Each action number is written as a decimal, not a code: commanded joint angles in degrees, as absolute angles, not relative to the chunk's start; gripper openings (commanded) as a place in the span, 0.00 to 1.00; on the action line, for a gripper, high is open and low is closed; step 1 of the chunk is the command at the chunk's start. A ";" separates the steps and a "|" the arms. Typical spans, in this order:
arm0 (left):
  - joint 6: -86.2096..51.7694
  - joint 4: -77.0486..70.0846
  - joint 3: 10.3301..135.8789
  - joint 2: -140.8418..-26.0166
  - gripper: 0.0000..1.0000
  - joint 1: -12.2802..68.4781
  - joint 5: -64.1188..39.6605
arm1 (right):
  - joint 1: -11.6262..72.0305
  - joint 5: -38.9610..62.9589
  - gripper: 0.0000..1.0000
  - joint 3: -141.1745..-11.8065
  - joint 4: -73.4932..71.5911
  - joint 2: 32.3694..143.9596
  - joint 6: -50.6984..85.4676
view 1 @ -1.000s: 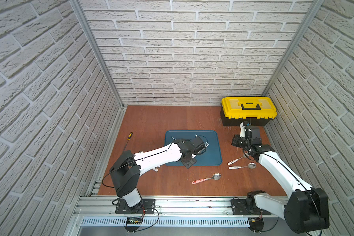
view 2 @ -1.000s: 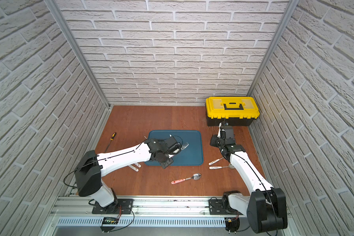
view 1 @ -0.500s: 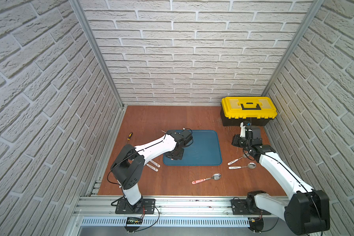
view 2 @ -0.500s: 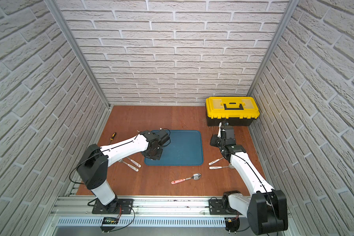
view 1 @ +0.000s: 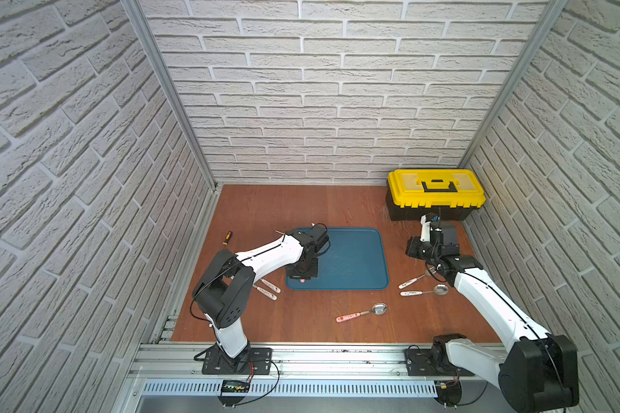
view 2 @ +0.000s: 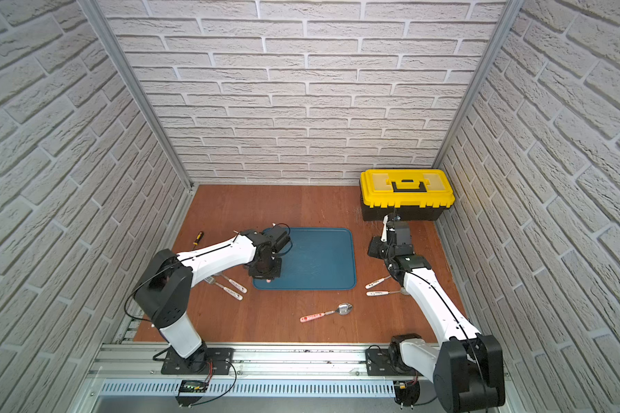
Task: Set the spoon and fork side by side
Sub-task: Place the fork on the tray.
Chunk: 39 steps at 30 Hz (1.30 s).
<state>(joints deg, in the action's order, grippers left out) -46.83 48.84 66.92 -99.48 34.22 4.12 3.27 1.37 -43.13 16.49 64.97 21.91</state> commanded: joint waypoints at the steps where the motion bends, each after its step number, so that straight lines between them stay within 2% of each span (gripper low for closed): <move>1: -47.29 47.35 66.91 -101.66 0.00 33.25 3.72 | 3.57 1.85 0.10 -42.63 14.33 63.88 22.15; 29: -48.70 43.51 64.10 -104.11 0.00 31.38 2.47 | 3.52 1.67 0.11 -42.63 14.76 63.59 22.05; 33: -48.50 43.94 63.90 -103.64 0.13 31.64 2.86 | 3.52 1.67 0.11 -42.45 14.60 63.60 22.08; 39: -47.96 44.52 63.64 -103.01 0.25 31.73 4.04 | 3.51 1.93 0.13 -42.49 14.59 63.80 22.10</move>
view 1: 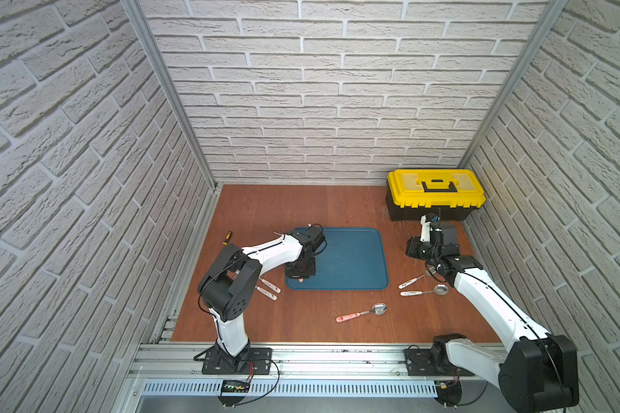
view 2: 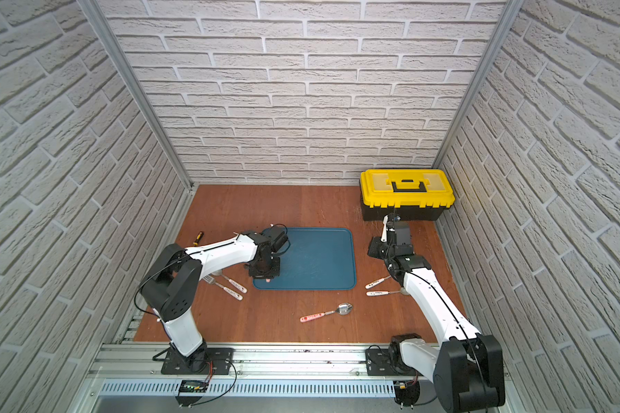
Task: Set the spoon and fork side by side
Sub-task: Place the fork on the tray.
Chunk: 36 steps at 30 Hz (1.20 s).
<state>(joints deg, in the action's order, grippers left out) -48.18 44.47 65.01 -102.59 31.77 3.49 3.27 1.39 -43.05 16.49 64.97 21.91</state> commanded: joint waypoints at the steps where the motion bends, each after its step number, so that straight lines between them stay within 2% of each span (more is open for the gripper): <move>1: -47.89 44.47 63.59 -103.07 0.27 31.77 3.87 | 3.51 1.93 0.13 -42.54 14.63 63.81 22.06; 5: -48.16 44.31 63.28 -103.36 0.40 31.82 3.79 | 3.46 1.93 0.14 -42.53 14.59 63.72 22.13; 11: -48.43 43.94 63.32 -102.61 0.42 31.99 4.60 | 3.51 1.98 0.15 -42.46 14.63 63.64 22.10; 16: -48.35 46.72 65.80 -98.05 0.44 33.16 9.72 | 3.45 2.02 0.15 -42.60 14.76 63.50 22.06; 19: -47.18 50.88 69.41 -93.03 0.50 34.13 14.06 | 3.52 2.07 0.17 -42.51 14.70 63.34 22.07; 22: -42.08 51.93 72.34 -87.96 0.58 36.76 16.24 | 3.58 2.04 0.19 -42.52 14.68 63.12 21.98; 24: -32.28 45.45 71.19 -84.18 0.61 39.96 13.15 | 3.45 1.64 0.22 -42.44 14.73 63.02 21.91; 28: -18.45 42.60 71.73 -85.85 0.57 42.72 0.97 | 3.41 -0.47 0.31 -42.45 15.54 62.69 22.19; 30: -12.14 45.00 73.12 -89.41 0.51 45.27 -1.06 | 3.18 -2.68 0.35 -42.09 16.01 62.07 22.80; 31: -9.05 45.78 73.73 -90.76 0.43 46.90 -0.41 | 3.00 -3.26 0.35 -41.80 15.83 61.76 23.00; 32: -7.31 46.64 74.46 -92.94 0.24 48.60 1.72 | 2.76 -3.67 0.35 -41.59 15.78 61.41 23.26; 33: -5.77 47.38 75.31 -94.89 0.16 49.58 1.75 | 2.60 -3.89 0.36 -41.50 15.82 61.20 23.37; 36: -1.40 52.11 80.47 -101.69 0.39 52.73 -1.89 | 2.24 -3.94 0.41 -41.75 16.33 61.13 23.42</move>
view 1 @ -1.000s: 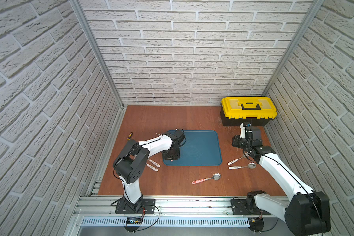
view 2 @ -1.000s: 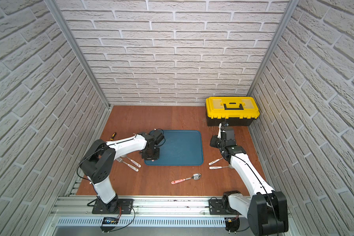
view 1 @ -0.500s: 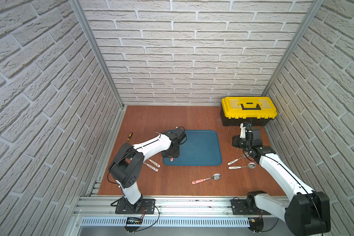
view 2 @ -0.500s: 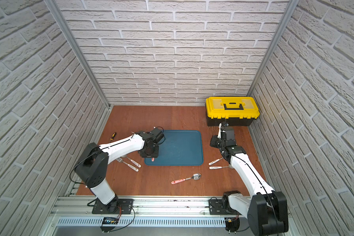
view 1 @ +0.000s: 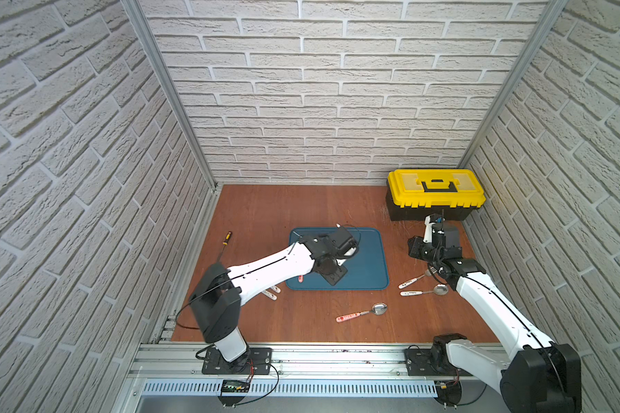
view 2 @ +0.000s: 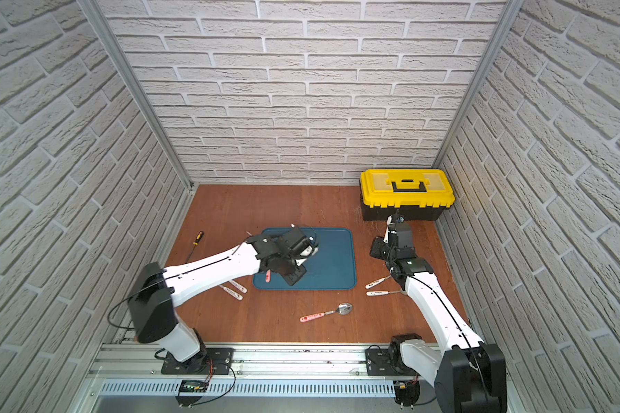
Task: Set the spoon and fork side by side
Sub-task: Place the fork on the tray, then pick up the spoon from the center of the board.
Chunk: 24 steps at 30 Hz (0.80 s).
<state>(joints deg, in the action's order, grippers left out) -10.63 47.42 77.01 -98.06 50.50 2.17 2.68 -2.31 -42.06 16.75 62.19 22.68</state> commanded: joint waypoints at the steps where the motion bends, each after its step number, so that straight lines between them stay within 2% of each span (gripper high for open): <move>1: 0.08 53.65 82.16 -103.72 0.41 54.37 -1.51 | 2.13 -3.88 0.41 -41.87 16.60 61.30 23.47; 4: 2.61 57.03 84.79 -106.84 0.47 57.99 -0.20 | 1.91 -3.91 0.42 -41.99 17.20 61.35 23.42; 15: 3.57 52.69 77.46 -102.54 0.50 62.48 -10.04 | 0.53 -5.94 0.42 -41.88 18.06 61.26 24.33; 24: 5.49 52.12 78.75 -108.36 0.58 64.78 -5.67 | -2.14 -8.93 0.44 -40.83 19.57 58.42 25.90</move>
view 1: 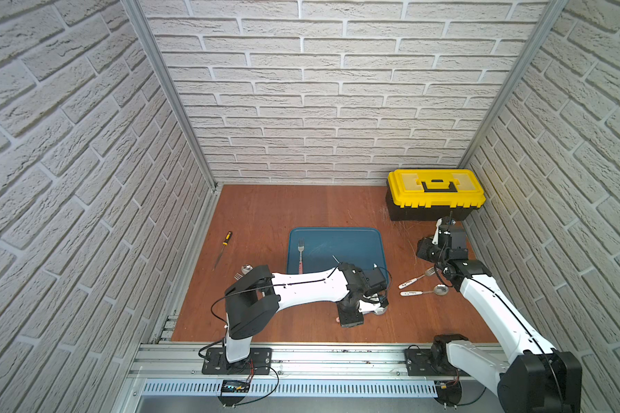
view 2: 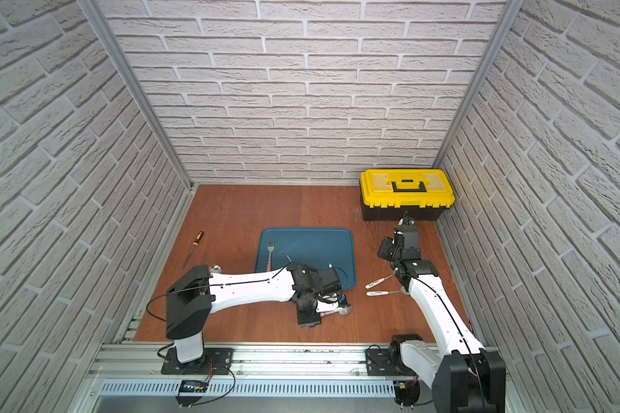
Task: Set the spoon and fork side by side
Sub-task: Pick up the spoon from the center of the board.
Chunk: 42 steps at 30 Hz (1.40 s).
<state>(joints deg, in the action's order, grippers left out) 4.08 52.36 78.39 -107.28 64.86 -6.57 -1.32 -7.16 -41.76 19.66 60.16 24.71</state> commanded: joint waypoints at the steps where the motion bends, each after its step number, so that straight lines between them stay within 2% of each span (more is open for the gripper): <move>1: 5.45 52.06 78.67 -108.58 0.58 64.76 -4.91 | -2.28 -9.20 0.44 -40.72 19.70 58.17 26.01; 7: 4.45 50.73 77.31 -109.78 0.59 64.21 -1.05 | -3.25 -9.14 0.44 -39.73 18.87 56.17 26.63; 19: 3.75 47.65 74.44 -111.91 0.54 63.50 -5.09 | -3.49 -8.39 0.44 -39.62 18.56 56.43 26.81; 33: 3.61 47.38 72.17 -112.80 0.36 62.58 -6.93 | -3.45 -7.12 0.42 -39.42 17.77 56.42 26.71; 36: 3.45 47.81 72.51 -113.24 0.20 62.53 -6.73 | -3.51 -6.95 0.42 -39.44 17.75 56.51 26.63; 37: 3.27 47.94 72.50 -113.43 0.17 62.62 -6.30 | -3.43 -6.97 0.42 -39.38 17.67 56.51 26.63; 42: 2.95 48.23 72.16 -113.51 0.15 62.49 -6.07 | -3.50 -7.21 0.42 -39.43 17.69 56.22 26.74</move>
